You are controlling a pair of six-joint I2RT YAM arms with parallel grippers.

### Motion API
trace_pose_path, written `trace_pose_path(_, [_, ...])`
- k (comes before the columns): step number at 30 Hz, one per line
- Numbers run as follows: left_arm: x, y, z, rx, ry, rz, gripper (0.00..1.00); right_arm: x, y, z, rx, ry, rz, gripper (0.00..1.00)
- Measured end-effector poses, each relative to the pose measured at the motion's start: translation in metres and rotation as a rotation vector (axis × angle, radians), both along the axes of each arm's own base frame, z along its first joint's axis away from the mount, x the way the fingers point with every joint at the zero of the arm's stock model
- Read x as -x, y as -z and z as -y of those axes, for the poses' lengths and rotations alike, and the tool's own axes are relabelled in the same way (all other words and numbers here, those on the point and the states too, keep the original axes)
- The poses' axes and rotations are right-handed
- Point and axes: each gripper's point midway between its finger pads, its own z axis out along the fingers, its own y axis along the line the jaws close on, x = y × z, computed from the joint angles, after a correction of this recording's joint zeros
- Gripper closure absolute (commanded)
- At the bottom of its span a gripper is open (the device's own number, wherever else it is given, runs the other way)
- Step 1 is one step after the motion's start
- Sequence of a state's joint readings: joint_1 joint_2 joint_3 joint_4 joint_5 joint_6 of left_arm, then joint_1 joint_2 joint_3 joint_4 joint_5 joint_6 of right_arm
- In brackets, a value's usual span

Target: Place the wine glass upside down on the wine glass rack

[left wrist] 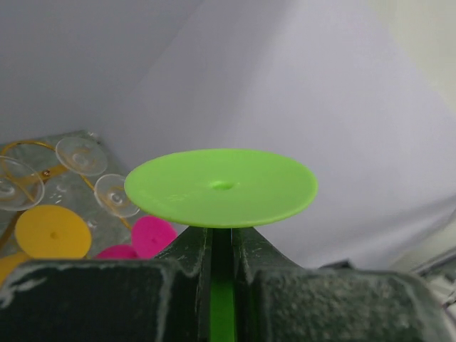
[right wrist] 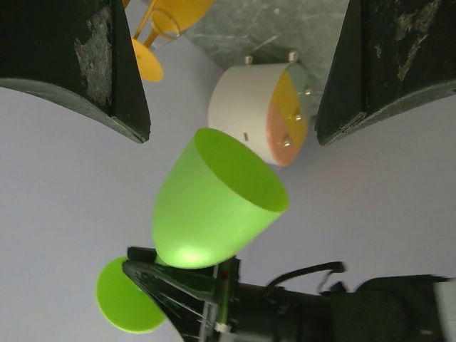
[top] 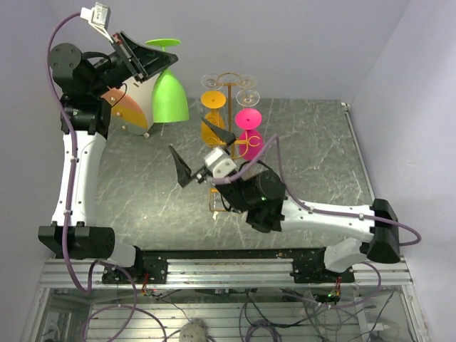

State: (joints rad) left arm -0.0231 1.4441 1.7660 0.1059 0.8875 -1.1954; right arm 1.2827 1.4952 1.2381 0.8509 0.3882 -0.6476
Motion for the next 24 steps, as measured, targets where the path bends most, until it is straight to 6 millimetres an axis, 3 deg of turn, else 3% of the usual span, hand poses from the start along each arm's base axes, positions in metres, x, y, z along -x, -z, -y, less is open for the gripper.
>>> trace_pose_path(5, [0.013, 0.024, 0.004, -0.222, 0.033, 0.143, 0.93, 0.049, -0.005, 0.016, 0.013, -0.081, -0.028, 0.00])
trace_pose_path(8, [0.016, 0.044, 0.000, -0.373, 0.020, 0.223, 0.93, 0.058, -0.023, 0.041, -0.036, -0.095, -0.053, 0.00])
trace_pose_path(11, [0.019, 0.067, -0.007, -0.518, -0.004, 0.294, 0.93, 0.055, -0.042, 0.075, -0.116, -0.066, -0.097, 0.00])
trace_pose_path(15, [0.022, 0.102, -0.018, -0.677, -0.031, 0.383, 0.93, 0.046, -0.053, 0.099, -0.179, 0.004, -0.162, 0.00])
trace_pose_path(24, [0.029, 0.202, -0.024, -0.811, -0.001, 0.472, 0.93, 0.019, -0.024, 0.114, -0.181, 0.225, -0.294, 0.00])
